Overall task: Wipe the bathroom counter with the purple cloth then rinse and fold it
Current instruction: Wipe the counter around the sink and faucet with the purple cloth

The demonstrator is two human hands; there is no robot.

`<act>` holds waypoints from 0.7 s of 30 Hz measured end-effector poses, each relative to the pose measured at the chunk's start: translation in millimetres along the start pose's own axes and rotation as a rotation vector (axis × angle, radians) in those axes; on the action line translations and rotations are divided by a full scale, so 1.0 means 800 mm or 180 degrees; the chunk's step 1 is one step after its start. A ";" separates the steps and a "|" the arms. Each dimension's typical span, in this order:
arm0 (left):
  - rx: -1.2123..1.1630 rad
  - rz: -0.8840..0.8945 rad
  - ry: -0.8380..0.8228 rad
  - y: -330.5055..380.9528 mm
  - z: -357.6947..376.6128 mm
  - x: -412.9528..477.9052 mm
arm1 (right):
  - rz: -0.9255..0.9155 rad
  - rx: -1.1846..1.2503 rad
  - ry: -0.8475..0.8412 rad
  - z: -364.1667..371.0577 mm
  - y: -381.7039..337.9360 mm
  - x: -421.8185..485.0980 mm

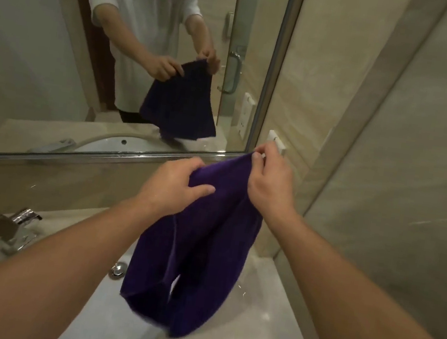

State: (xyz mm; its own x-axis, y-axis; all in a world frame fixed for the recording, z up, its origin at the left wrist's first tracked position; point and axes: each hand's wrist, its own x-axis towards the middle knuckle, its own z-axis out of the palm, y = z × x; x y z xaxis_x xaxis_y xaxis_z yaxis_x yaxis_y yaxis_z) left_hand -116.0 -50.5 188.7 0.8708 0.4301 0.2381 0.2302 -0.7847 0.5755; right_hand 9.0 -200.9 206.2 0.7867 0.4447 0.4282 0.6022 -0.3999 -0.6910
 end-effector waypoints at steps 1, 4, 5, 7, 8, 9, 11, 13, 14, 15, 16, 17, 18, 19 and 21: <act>0.0062 0.0093 0.0029 0.003 -0.002 -0.006 | -0.0111 -0.0068 0.0056 -0.007 -0.006 -0.005; -0.0138 0.0286 0.0373 0.018 -0.007 -0.017 | -0.0454 -0.0147 0.0366 -0.032 -0.022 -0.011; -0.0194 0.0392 0.0589 0.026 -0.009 -0.017 | -0.0537 -0.0152 0.0470 -0.040 -0.026 -0.009; -0.0264 0.0566 0.0972 0.044 -0.013 -0.015 | -0.0705 -0.0265 0.0605 -0.058 -0.032 -0.005; -0.0332 0.0616 0.1094 0.053 -0.014 -0.015 | -0.0768 -0.0353 0.0635 -0.066 -0.033 -0.003; -0.0403 0.0641 0.1154 0.059 -0.013 -0.015 | -0.0816 -0.0437 0.0660 -0.073 -0.032 -0.002; -0.0496 0.0655 0.1166 0.063 -0.004 -0.015 | -0.0907 -0.0565 0.0710 -0.081 -0.020 -0.005; -0.0479 0.0597 0.1085 0.052 0.019 -0.015 | -0.0895 -0.0623 0.0643 -0.077 0.006 -0.014; -0.0441 0.0533 0.0996 0.043 0.036 -0.017 | -0.0837 -0.0612 0.0539 -0.069 0.025 -0.023; -0.0371 0.0464 0.0859 0.032 0.053 -0.021 | -0.0737 -0.0578 0.0397 -0.059 0.045 -0.034; -0.0289 0.0389 0.0665 0.021 0.074 -0.025 | -0.0599 -0.0547 0.0229 -0.048 0.067 -0.047; -0.0200 0.0285 0.0416 0.009 0.097 -0.031 | -0.0431 -0.0523 0.0031 -0.036 0.091 -0.062; -0.0109 0.0149 0.0121 -0.003 0.121 -0.040 | -0.0250 -0.0497 -0.0197 -0.023 0.117 -0.078; -0.0024 -0.0022 -0.0199 -0.014 0.143 -0.050 | -0.0049 -0.0455 -0.0436 -0.013 0.144 -0.096; 0.0066 -0.0318 -0.0786 -0.038 0.183 -0.074 | 0.0311 -0.0387 -0.0956 0.003 0.192 -0.131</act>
State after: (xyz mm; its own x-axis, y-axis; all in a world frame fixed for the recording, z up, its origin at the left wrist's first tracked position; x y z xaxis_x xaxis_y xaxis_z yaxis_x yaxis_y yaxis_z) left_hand -110.9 -117.1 42.7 0.9224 0.3858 -0.0187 0.3269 -0.7540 0.5697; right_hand 19.0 -306.8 53.9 0.7772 0.6085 0.1600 0.5519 -0.5370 -0.6380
